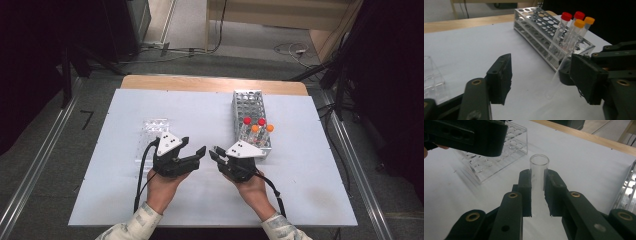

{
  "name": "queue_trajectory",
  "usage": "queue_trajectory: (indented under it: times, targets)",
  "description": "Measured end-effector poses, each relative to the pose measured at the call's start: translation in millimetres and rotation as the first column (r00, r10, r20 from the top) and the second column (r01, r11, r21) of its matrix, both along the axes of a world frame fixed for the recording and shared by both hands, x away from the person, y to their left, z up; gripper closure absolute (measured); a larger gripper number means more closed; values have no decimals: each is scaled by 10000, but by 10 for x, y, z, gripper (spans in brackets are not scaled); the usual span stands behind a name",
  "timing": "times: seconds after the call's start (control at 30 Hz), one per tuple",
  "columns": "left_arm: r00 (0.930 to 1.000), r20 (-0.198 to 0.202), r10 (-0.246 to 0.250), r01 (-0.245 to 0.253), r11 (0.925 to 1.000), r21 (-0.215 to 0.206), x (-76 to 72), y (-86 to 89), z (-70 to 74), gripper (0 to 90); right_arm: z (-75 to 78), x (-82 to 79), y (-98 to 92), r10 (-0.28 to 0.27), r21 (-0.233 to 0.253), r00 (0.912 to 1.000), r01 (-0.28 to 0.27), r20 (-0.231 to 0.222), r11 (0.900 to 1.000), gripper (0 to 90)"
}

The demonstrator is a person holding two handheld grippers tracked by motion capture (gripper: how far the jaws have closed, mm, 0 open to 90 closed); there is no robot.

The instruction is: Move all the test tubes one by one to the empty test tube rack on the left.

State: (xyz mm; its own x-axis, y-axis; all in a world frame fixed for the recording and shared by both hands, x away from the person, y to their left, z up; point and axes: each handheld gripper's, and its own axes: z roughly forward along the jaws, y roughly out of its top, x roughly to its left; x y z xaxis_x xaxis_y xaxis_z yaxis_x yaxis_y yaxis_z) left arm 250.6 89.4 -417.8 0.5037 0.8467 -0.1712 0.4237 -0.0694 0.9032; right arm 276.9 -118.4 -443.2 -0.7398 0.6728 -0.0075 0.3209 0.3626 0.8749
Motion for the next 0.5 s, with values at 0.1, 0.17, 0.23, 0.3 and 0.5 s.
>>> queue_trajectory:
  times: [0.1, 0.17, 0.23, 0.3, 0.5]
  targets:
    - [9996, -28, -269, 269, 9996, -11, 12, -46, 7, 451, -3, -14, 34, 97, 3, 9999, -97, 30, 10000, 735]
    - [9990, -23, -436, 437, 9990, 40, 15, -77, 7, 482, -11, -24, 60, 171, -55, 9998, -171, 33, 9998, 735]
    - [9979, -77, -649, 650, 9978, 113, 24, -117, 3, 507, -17, -34, 85, 245, -78, 9997, -245, 6, 9997, 735]
    - [9976, -99, -690, 692, 9975, 159, 26, -128, -1, 536, -20, -40, 105, 293, -97, 9996, -292, 51, 9995, 735]
    - [9959, -230, -875, 881, 9957, 268, 51, -155, -32, 608, -2, -57, 133, 411, -30, 9991, -411, 105, 9992, 735]
